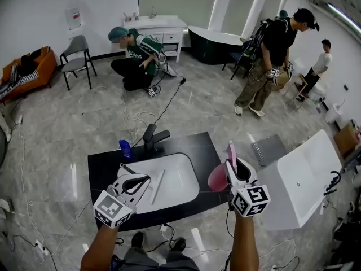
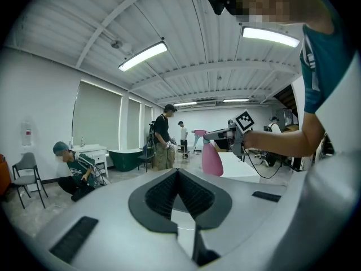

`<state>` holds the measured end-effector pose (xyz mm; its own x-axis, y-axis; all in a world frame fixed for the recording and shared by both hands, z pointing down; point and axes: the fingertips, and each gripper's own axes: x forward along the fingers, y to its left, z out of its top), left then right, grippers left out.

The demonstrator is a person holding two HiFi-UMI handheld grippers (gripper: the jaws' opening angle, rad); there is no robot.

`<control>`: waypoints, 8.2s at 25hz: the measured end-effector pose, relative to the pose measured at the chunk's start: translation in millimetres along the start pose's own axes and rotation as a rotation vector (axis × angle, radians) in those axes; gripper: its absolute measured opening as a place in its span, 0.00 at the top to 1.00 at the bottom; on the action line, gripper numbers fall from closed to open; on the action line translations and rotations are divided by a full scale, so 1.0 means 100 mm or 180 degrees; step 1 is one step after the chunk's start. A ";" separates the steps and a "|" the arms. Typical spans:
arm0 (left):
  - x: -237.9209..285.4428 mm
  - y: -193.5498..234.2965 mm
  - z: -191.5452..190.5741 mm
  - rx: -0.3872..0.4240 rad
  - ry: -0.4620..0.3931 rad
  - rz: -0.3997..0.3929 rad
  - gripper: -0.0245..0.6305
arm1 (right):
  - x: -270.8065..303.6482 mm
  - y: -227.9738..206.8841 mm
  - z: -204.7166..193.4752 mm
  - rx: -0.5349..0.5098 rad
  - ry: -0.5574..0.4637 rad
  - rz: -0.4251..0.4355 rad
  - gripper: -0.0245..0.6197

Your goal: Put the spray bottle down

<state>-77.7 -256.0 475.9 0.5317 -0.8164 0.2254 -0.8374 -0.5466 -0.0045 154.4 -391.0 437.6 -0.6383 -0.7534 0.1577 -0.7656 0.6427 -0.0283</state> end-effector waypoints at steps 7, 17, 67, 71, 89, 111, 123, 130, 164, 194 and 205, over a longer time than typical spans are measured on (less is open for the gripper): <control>0.17 -0.03 -0.11 -0.0023 0.0043 -0.0043 0.96 | 0.19 -0.13 -0.19 0.0017 0.0038 0.0032 0.79; 0.40 -0.10 -0.35 -0.0084 0.0098 -0.0094 0.96 | 0.43 -0.32 -0.52 -0.0033 0.0107 0.0065 0.79; 1.26 0.39 -1.65 -0.0356 0.0437 0.0075 0.96 | 2.12 -1.15 -2.18 -0.0136 0.0141 0.0163 0.79; 1.28 0.44 -1.73 -0.0374 0.0466 0.0103 0.96 | 2.22 -1.20 -2.25 -0.0090 0.0105 0.0157 0.79; 1.37 0.42 -1.87 -0.0400 0.0508 0.0088 0.96 | 2.24 -1.17 -2.30 -0.0261 -0.0185 0.0191 0.78; 0.88 0.31 -1.55 -0.0326 0.0407 0.0056 0.96 | 1.95 -0.76 -2.39 -0.0319 0.0225 0.0222 0.68; 0.65 0.31 -1.37 -0.0285 0.0359 0.0025 0.96 | 1.79 -0.67 -2.31 -0.0332 0.0426 0.0123 0.62; 0.54 0.34 -1.27 -0.0234 0.0332 0.0030 0.96 | 1.76 -0.57 -2.24 -0.0320 0.0460 0.0118 0.60; 0.07 0.28 -0.54 -0.0226 0.0177 -0.0011 0.96 | 0.97 -0.30 -1.00 -0.0354 0.0167 -0.0063 0.63; -0.56 -0.01 0.38 0.0054 -0.0141 -0.0226 0.96 | -0.95 1.17 0.54 -0.0471 0.0038 0.0084 0.95; -0.96 -0.25 0.55 0.0094 -0.0275 -0.0350 0.96 | -1.65 1.42 0.59 -0.0390 -0.0019 -0.0129 0.95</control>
<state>-100.5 -174.0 401.1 0.6301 -0.7635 0.1413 -0.7700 -0.6380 -0.0135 146.1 -183.5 349.6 -0.6078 -0.7797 0.1504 -0.7754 0.6236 0.0989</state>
